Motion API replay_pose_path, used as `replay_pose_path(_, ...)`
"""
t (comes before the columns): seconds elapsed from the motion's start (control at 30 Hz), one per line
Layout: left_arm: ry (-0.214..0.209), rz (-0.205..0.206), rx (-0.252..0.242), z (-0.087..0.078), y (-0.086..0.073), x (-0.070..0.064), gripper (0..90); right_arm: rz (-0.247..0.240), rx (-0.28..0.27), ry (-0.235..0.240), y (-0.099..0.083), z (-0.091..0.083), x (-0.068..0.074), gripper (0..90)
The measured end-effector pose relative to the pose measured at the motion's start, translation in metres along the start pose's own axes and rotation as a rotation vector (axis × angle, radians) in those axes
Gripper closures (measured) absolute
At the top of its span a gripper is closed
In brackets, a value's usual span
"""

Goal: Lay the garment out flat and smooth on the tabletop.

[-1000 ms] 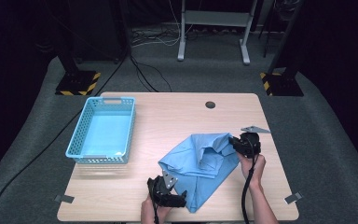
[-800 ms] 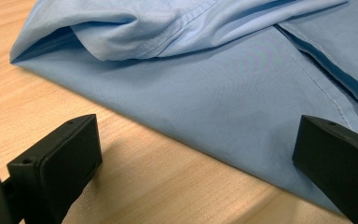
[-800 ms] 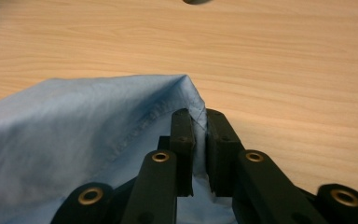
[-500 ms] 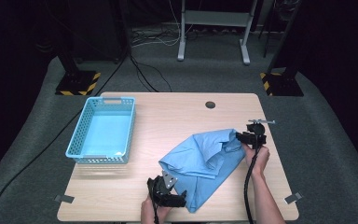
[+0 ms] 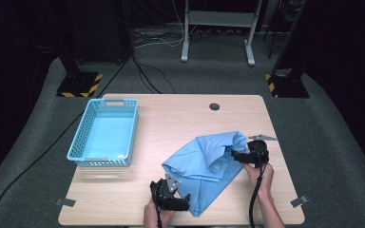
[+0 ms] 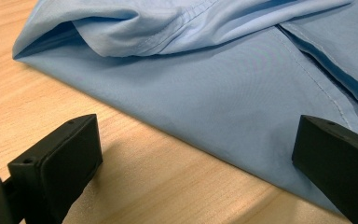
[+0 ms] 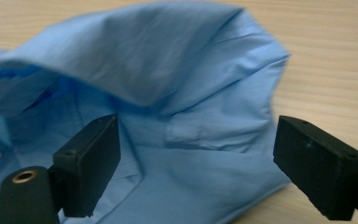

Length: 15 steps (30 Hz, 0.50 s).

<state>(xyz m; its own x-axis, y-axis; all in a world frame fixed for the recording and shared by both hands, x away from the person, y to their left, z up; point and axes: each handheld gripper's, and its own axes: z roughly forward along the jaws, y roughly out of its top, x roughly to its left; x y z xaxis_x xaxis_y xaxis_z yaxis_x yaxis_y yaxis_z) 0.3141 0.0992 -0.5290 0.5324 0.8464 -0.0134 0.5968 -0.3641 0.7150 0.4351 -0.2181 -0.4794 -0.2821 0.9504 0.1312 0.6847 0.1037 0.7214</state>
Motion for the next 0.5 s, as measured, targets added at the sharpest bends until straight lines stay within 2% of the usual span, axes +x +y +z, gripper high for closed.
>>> replay_pose_path(0.13, 0.0, 0.0, 0.0, 0.0, 0.0, 0.0, 1.0, -0.016, 0.007, 0.016, -0.002, 0.01, 0.011, 11.6)
replay_pose_path(0.27, 0.0, 0.0, -0.001, 0.0, 0.0, 0.0, 1.0, -0.016, 0.006, 0.014, 0.007, 0.021, 0.013, 11.2)
replay_pose_path(0.37, 0.001, 0.001, 0.0, 0.0, 0.0, 0.0, 1.0, 0.003, 0.011, 0.013, 0.019, 0.028, 0.008, 11.9)
replay_pose_path(0.5, 0.001, 0.0, 0.0, 0.0, 0.0, 0.0, 1.0, 0.062, 0.032, -0.004, 0.034, 0.041, -0.006, 12.4)
